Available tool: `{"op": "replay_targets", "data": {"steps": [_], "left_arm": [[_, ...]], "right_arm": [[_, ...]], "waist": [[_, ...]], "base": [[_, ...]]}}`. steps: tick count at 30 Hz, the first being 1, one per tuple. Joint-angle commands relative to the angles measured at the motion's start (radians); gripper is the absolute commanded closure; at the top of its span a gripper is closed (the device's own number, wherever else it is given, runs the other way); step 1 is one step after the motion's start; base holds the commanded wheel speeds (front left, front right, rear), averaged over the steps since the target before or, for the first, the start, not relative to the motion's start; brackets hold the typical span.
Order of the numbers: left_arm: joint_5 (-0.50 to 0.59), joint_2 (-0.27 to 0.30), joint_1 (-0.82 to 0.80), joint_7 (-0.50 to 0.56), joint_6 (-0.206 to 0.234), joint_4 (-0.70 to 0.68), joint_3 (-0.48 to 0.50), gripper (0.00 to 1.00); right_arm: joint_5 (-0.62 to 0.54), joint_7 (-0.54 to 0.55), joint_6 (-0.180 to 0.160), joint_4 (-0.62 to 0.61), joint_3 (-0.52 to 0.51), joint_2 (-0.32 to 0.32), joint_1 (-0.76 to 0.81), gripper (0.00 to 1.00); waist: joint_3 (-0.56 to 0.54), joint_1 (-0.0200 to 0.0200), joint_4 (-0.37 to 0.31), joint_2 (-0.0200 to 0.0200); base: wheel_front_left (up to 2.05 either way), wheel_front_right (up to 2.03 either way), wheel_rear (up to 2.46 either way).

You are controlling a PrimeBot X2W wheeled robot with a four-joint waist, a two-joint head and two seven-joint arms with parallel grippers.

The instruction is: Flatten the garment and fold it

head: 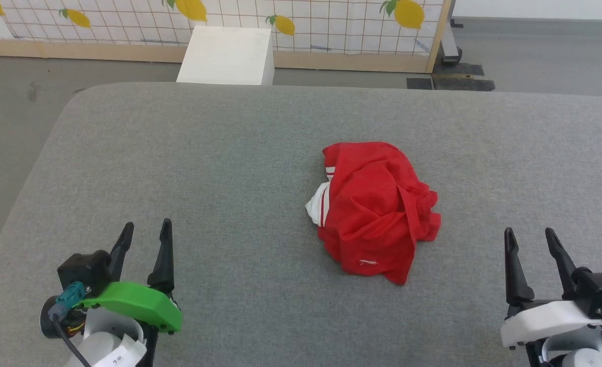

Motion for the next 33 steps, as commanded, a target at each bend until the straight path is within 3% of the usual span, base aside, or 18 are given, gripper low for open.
{"op": "replay_targets", "data": {"steps": [1, 14, 18, 19, 20, 23, 33], "left_arm": [[-0.011, -0.005, 0.015, -0.007, -0.002, -0.003, 0.003, 0.00], [-0.009, -0.009, 0.013, -0.011, 0.002, -0.002, 0.002, 0.00], [-0.009, -0.014, 0.010, -0.012, 0.007, -0.007, 0.000, 0.00], [-0.008, -0.016, 0.008, -0.012, 0.007, -0.009, -0.001, 0.00], [-0.007, -0.021, 0.001, -0.013, 0.007, -0.013, -0.004, 0.00], [-0.005, -0.027, -0.012, -0.012, 0.007, -0.016, -0.009, 0.00], [-0.001, -0.045, -0.066, -0.013, 0.004, -0.026, -0.018, 0.00]], "right_arm": [[0.003, -0.006, -0.001, 0.001, 0.003, 0.000, 0.008, 0.00], [-0.003, -0.005, -0.001, 0.005, 0.006, 0.000, -0.010, 0.00], [-0.022, 0.044, -0.001, 0.011, 0.032, 0.000, -0.064, 0.00], [-0.024, 0.078, -0.001, 0.019, 0.042, 0.000, -0.088, 0.00], [-0.044, 0.195, -0.001, 0.046, 0.078, 0.000, -0.167, 0.00], [-0.047, 0.339, -0.001, 0.077, 0.139, -0.029, -0.263, 0.00], [0.092, 0.818, -0.001, 0.196, 0.413, -0.183, -0.541, 0.00]], "waist": [[0.001, 0.0000, 0.000, 0.0000], [0.008, 0.0000, 0.002, 0.0000], [0.023, 0.0000, 0.004, 0.0000], [0.028, 0.0000, 0.006, 0.0000], [0.047, 0.0000, 0.013, 0.0000], [0.074, 0.0000, 0.025, 0.0000], [0.186, 0.0000, 0.082, 0.0000]], "base": [[0.00, 0.00, 0.00], [0.00, 0.00, 0.00], [0.00, 0.00, 0.00], [0.00, 0.00, 0.00], [0.00, 0.00, 0.00], [0.00, 0.00, 0.00], [0.00, 0.00, 0.00]]}}
